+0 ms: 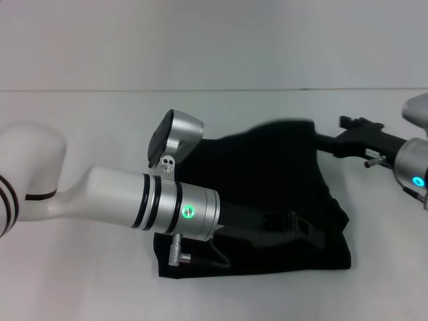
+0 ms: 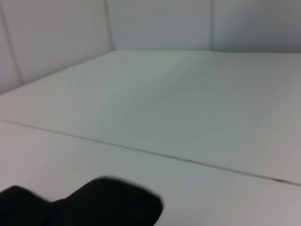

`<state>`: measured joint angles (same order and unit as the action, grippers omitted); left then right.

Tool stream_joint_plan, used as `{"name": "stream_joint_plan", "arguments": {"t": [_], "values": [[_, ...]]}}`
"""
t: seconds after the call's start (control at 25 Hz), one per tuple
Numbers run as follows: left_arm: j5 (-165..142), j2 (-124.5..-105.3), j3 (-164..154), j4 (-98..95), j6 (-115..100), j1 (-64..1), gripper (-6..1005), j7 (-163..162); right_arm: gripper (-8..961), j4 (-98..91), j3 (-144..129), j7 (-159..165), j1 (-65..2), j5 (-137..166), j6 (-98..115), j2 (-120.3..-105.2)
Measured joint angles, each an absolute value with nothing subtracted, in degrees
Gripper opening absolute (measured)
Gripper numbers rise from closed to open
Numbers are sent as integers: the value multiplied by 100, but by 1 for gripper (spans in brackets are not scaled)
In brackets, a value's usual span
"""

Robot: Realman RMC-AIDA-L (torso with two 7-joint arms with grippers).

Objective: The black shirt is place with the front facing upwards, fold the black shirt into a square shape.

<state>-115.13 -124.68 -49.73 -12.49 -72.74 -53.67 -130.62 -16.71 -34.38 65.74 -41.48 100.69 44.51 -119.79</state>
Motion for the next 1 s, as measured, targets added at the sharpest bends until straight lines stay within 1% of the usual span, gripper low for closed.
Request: {"name": "stream_joint_plan", "arguments": {"t": [0.16, 0.4, 0.56, 0.68, 0.76, 0.84, 0.96, 1.0], "values": [[-11496, -12479, -5016, -1224, -7211, -5394, 32, -13054, 924, -1680, -3237, 6578, -3984, 9610, 4226, -11979], [-11160, -12484, -4981, -1186, -7325, -5351, 134, -12855, 923, -1783, -2926, 6550, -3643, 8875, 4302, -11964], [-10514, -12473, -4981, -1194, -7883, -5188, 265, -12462, 922, -1881, -2899, 6544, -3424, 8797, 4789, -11954], [-9705, -12399, -4978, -1380, -8989, -4927, 363, -11800, 922, -2003, -2930, 6543, -3231, 8817, 5520, -11930], [-9615, -12360, -4976, -1632, -9247, -4761, 432, -11746, 922, -2081, -3032, 6521, -3096, 8925, 6232, -11896], [-9569, -12287, -4946, -1968, -9315, -4477, 500, -11761, 923, -2122, -3178, 6409, -3003, 9131, 6960, -11859], [-9494, -12102, -4679, -2157, -9181, -4085, 609, -11766, 923, -2146, -3327, 6087, -2934, 9555, 7933, -11837], [-9484, -12011, -4539, -2155, -9091, -3965, 649, -11756, 923, -2146, -3344, 5953, -2932, 9739, 8192, -11846]]}}
